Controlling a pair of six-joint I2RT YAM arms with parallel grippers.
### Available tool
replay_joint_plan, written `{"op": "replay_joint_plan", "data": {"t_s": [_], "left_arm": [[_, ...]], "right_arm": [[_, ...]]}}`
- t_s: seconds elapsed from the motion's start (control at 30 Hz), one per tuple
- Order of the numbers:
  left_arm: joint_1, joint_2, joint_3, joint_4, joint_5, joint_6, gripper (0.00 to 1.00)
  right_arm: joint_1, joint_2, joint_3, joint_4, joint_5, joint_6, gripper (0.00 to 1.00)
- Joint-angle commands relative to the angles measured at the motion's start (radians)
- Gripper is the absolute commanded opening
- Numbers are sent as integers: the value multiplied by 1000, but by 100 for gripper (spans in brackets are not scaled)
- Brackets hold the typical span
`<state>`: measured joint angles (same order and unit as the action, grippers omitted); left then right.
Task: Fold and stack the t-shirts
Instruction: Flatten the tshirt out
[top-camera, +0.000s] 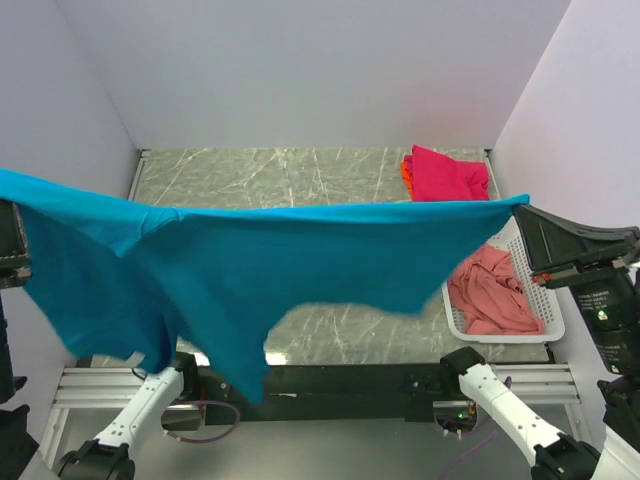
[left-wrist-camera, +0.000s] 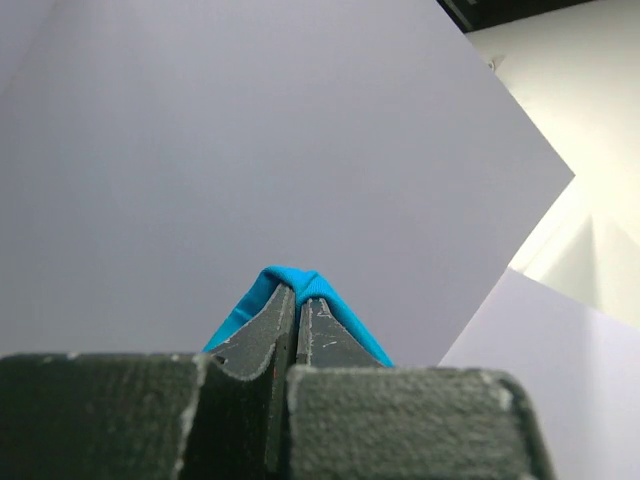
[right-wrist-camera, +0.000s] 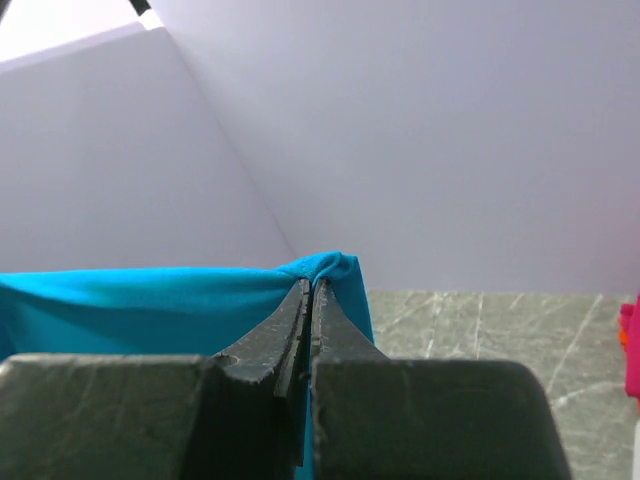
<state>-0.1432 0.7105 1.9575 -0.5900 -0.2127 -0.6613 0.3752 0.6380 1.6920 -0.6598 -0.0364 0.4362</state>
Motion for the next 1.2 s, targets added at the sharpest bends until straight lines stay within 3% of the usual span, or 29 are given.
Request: {"op": "replay_joint_plan", "data": {"t_s": [0.0,0.1,0.2,0.3,0.37,0.53,0.67,0.7,0.87,1.17], "left_arm": [[5,72,-22,71,74,83,1],[5,168,-84,94,73,126,1],[5,236,-193,145,-16,172,1],[5,378,-310,248,-15,314,1],[5,455,-379,320,1,353,1],[8,832,-390,381,19,465,1],[14,1142,-297,432,16,512,1],[14,1266,-261,411,13,526,1],[17,1510,-34,357,6,531,0],[27,1584,24,348,-40,476,0]], "right_arm": [[-1,63,-11,-47,19,-30,0],[-1,118,-51,-28,102,-34,0],[-2,201,-106,-5,223,-28,0],[-28,299,-239,52,309,-10,0],[-68,377,-316,98,273,27,0],[-205,606,-528,348,90,65,0],[-228,982,-410,384,3,-5,0],[-228,1053,-305,334,-6,-16,0],[-229,1400,-23,214,-2,-60,0],[-236,1505,141,161,33,-51,0]]}}
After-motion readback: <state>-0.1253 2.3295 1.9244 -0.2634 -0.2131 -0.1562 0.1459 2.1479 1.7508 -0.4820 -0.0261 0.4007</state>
